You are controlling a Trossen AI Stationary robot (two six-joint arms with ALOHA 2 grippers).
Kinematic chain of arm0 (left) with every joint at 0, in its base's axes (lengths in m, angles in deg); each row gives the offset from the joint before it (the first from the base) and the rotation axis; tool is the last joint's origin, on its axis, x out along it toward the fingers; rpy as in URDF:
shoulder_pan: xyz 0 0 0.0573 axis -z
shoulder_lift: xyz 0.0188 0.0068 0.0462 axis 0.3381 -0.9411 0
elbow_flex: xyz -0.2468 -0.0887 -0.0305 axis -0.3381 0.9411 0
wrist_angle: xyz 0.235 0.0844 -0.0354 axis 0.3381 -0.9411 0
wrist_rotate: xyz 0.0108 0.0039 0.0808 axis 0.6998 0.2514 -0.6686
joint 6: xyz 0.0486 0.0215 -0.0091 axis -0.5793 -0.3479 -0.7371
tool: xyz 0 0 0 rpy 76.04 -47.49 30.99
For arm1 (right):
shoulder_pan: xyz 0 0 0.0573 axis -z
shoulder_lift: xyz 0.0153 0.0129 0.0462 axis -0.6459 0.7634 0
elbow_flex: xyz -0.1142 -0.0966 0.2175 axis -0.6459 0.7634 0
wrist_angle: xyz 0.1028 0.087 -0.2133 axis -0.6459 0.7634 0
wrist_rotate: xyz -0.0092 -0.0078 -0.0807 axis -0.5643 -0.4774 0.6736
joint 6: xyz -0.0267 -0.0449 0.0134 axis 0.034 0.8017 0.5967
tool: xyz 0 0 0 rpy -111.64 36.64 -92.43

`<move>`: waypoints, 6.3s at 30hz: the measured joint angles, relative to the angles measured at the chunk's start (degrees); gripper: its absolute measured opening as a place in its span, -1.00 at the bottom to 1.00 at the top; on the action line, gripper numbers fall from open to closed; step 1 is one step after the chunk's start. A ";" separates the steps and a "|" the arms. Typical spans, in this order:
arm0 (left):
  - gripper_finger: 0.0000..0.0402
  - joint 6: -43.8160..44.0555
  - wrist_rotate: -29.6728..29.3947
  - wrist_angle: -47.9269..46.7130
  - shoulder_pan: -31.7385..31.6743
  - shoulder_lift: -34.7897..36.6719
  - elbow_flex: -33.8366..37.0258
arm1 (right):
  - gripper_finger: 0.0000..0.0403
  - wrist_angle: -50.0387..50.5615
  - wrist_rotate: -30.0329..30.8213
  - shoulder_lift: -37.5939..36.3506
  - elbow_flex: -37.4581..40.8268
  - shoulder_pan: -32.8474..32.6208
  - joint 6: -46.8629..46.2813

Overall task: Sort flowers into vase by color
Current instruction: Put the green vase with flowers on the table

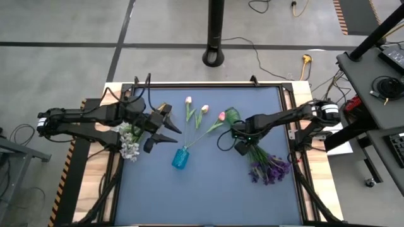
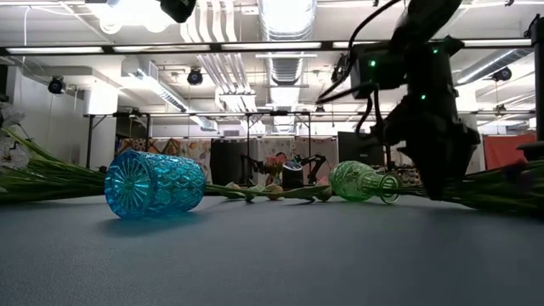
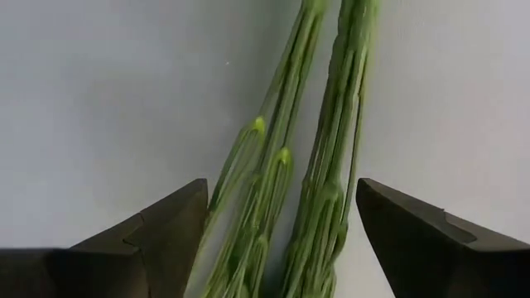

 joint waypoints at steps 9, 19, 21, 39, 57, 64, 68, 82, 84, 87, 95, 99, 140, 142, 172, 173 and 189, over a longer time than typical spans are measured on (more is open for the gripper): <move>-0.20 0.00 0.00 -0.02 0.01 -0.02 0.02 | 0.09 -0.14 -0.04 2.70 -0.26 -0.02 0.76; -0.20 0.15 0.00 -0.26 0.01 -0.02 0.00 | -0.43 -1.16 0.16 2.08 -0.30 -0.02 0.69; -0.20 0.15 0.00 -0.28 0.01 -0.02 0.00 | -0.50 -1.34 0.17 2.08 -0.30 -0.02 0.67; -0.20 0.15 0.00 -0.39 0.01 -0.02 0.07 | -0.69 -2.45 0.19 1.42 -3.01 5.26 2.64; -0.20 0.08 0.00 -0.30 0.00 -0.02 0.11 | -0.30 -6.02 5.45 1.42 -3.14 7.50 3.71; -0.20 0.03 -0.01 -0.30 -0.01 -0.02 0.09 | 0.10 -3.46 5.31 1.10 -3.14 7.50 3.75; -0.20 4.53 0.01 1.41 0.16 -0.13 -0.68 | 0.27 0.51 5.38 -0.21 -4.16 7.50 3.94; -0.20 10.61 -1.77 9.13 0.49 -3.11 -0.72 | 0.46 1.44 5.81 -17.17 -4.74 7.27 6.69; -0.20 10.79 -1.80 10.04 0.49 -4.39 -0.72 | 0.44 1.50 6.06 -20.30 -4.74 6.67 8.75; -0.20 16.42 -1.82 13.22 0.65 -6.81 -0.72 | 0.42 1.48 7.04 -25.30 -4.74 5.27 11.04; -0.20 21.26 -5.09 15.02 0.66 -17.52 -3.08 | 0.36 0.98 7.21 -32.90 -4.74 1.04 12.63; -0.20 2.80 -5.15 4.51 1.43 -26.90 -14.24 | 0.35 1.43 6.94 -34.22 -5.02 -0.28 15.26; 0.51 -65.54 -25.99 -35.93 -4.01 -86.55 -81.94 | 0.45 5.22 7.10 -44.02 -6.73 -0.40 20.36; 0.51 -66.49 -25.99 -36.47 -4.01 -88.06 -83.92 | 0.46 5.34 7.10 -44.11 -6.73 -0.41 20.36; 0.51 -67.14 -24.31 -32.48 -6.89 -93.46 -84.08 | 0.48 6.57 8.69 -44.22 -6.71 -0.39 21.65; 0.51 -67.02 -24.33 -32.45 -6.93 -93.46 -84.08 | 0.49 6.57 8.69 -44.21 -6.71 -0.39 21.65; -0.14 -66.93 -23.81 -31.96 -7.08 -93.53 -84.04 | 0.46 6.57 8.74 -44.21 -6.71 -0.39 21.78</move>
